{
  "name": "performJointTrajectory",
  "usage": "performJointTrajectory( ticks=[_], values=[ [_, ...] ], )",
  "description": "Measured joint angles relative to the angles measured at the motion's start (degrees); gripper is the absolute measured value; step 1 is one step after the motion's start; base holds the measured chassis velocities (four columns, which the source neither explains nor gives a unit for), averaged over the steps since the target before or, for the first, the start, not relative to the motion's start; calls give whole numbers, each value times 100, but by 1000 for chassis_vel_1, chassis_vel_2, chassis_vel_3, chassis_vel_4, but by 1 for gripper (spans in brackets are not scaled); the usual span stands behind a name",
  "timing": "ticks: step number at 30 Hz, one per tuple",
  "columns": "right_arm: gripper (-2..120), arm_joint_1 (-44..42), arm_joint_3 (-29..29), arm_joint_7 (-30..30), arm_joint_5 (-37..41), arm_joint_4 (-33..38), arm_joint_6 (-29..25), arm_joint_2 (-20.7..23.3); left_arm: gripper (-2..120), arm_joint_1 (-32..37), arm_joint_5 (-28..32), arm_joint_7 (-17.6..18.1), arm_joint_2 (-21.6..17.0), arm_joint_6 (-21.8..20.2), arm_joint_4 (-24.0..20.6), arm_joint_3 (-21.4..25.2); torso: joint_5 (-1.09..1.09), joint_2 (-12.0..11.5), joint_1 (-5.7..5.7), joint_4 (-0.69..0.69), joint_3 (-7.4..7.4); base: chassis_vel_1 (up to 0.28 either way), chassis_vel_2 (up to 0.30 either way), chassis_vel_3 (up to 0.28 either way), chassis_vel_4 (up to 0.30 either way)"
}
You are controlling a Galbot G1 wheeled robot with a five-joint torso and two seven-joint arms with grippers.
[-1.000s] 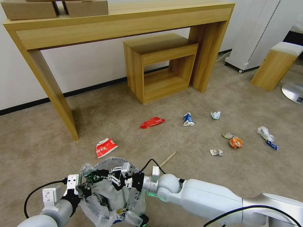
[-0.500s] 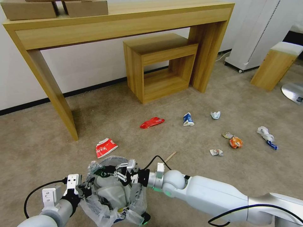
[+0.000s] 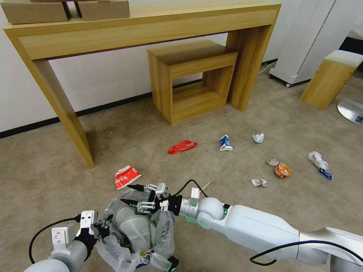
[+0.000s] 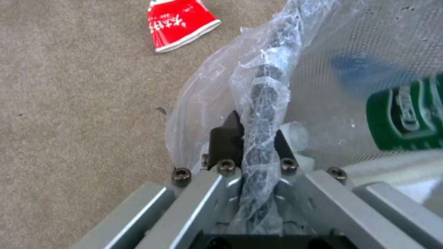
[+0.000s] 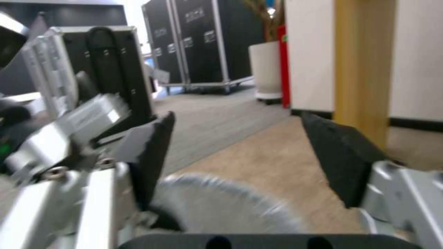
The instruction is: Pick up the trash bin and place the garbage on the floor into it.
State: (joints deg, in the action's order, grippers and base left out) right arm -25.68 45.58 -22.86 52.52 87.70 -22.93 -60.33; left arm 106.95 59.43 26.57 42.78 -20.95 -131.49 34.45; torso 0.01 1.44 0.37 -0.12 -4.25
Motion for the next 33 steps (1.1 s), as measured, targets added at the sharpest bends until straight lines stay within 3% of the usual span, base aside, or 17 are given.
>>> performJointTrajectory(
  ticks=[2, 4, 6, 9, 10, 13, 16, 17, 20, 21, 24, 25, 28, 33],
  values=[
    [86, 95, -281, 91, -9, 133, 85, 162, 0, 5, 61, -4, -62, -5, -5, 60, 0, 0, 0, 1, 0, 0, 0, 0, 0],
    [88, 125, -356, 158, -21, 163, 107, 210, 0, 3, 83, -4, -84, -5, -7, 80, 0, 0, 0, 1, 0, 0, 0, 0, 0],
    [98, 257, -841, 523, -80, 199, 191, 437, 0, -7, 214, 0, -216, -3, -25, 214, 0, 0, 0, 0, 0, 0, 0, 0, 0],
    [99, 264, -1140, 673, -118, 183, 249, 526, 0, 3, 245, 0, -254, -3, -40, 267, 0, 0, 0, 0, 0, 0, 0, 0, 0],
    [100, 153, -1660, 1094, -330, 196, 413, 683, 0, 8, 302, -1, -303, -3, -78, 360, 0, 0, 0, 1, 0, 0, 0, 0, 0],
    [100, -61, -2106, 1581, -583, 281, 647, 829, 0, 3, 346, -8, -346, -3, -98, 430, 0, 0, 0, 0, 0, 0, 0, 0, 0],
    [100, -633, -2932, 2431, -1010, 498, 1013, 1102, 0, -7, 346, -59, -363, -37, -128, 552, 1, 0, 0, -1, 0, 0, 0, 0, 0],
    [100, -633, -2932, 2431, -1010, 498, 1013, 1102, 0, -7, 346, -59, -363, -37, -128, 552, 1, 0, 0, -1, 0, 0, 0, 0, 0],
    [100, -1394, -3845, 3111, -1624, 778, 1286, 1309, 0, 42, 218, -145, -278, -71, -154, 648, 0, 1, 0, 1, 0, 0, 0, 0, 0],
    [100, -1394, -3845, 3111, -1624, 778, 1286, 1309, 0, 42, 218, -145, -278, -71, -154, 648, 0, 1, 0, 1, 0, 0, 0, 0, 0],
    [100, -2467, -4910, 3806, -2072, 1075, 1601, 1348, 0, 77, 94, -196, -232, -64, -148, 657, 2, 0, 0, 0, 0, 0, 0, 0, 0],
    [100, -2467, -4910, 3806, -2072, 1075, 1601, 1348, 0, 77, 94, -196, -232, -64, -148, 657, 2, 0, 0, 0, 0, 0, 0, 0, 0],
    [100, -3317, -5870, 4063, -2402, 1223, 1634, 1258, 0, -70, 162, -120, -273, -14, -145, 624, 0, 0, 0, -2, 0, 0, 0, 0, 0],
    [100, -4127, -6506, 4176, -2597, 1446, 1540, 1095, 0, -116, 221, 170, -328, -6, -165, 655, 0, 1, 0, 0, 1, 0, 0, 0, 0]
  ],
)
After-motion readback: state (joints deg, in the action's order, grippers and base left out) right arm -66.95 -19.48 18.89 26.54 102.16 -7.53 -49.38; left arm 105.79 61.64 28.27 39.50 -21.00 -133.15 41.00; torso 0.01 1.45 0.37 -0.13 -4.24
